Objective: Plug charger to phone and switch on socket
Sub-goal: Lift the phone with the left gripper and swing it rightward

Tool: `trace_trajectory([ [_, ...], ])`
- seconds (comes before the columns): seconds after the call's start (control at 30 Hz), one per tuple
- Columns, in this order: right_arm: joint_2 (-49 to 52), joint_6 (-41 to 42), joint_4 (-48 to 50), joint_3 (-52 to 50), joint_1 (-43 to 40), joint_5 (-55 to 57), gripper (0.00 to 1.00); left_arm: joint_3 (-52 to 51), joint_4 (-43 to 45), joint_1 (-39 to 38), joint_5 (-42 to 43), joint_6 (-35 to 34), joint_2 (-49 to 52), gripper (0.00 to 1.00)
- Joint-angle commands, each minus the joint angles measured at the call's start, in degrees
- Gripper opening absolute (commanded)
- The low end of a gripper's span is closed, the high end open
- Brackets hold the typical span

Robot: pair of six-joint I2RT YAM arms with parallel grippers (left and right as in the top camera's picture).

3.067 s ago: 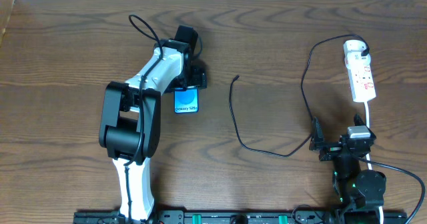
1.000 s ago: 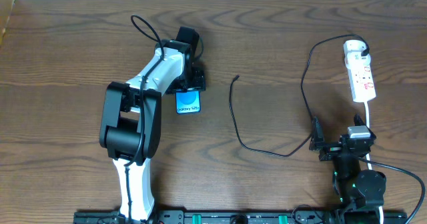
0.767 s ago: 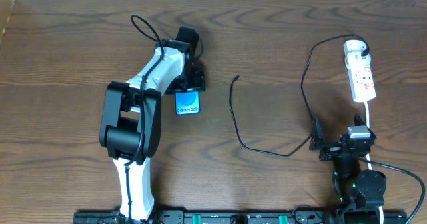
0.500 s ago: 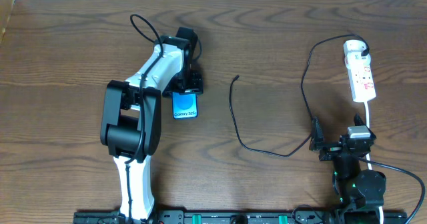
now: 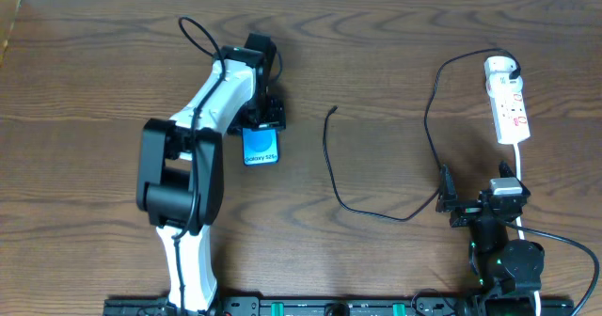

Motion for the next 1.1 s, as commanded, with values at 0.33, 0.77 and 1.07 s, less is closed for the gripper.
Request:
trace_trajectory([
  [0.33,-0.3,0.8,-0.2,-0.2,0.3,-0.3,0.99,1.6,-0.3,0.7,12.6,0.3,-9.8,0.76],
  [0.77,-0.3,0.8,-0.2,-0.2,0.3,-0.3,0.99,1.6,-0.3,5.5,33.0,-6.5,-12.0,0.75],
  [1.07,-0.3,0.8,-0.2,-0.2,0.3,-0.3,0.99,1.6,-0.3,6.6,41.4,-12.0,-12.0,0.75],
])
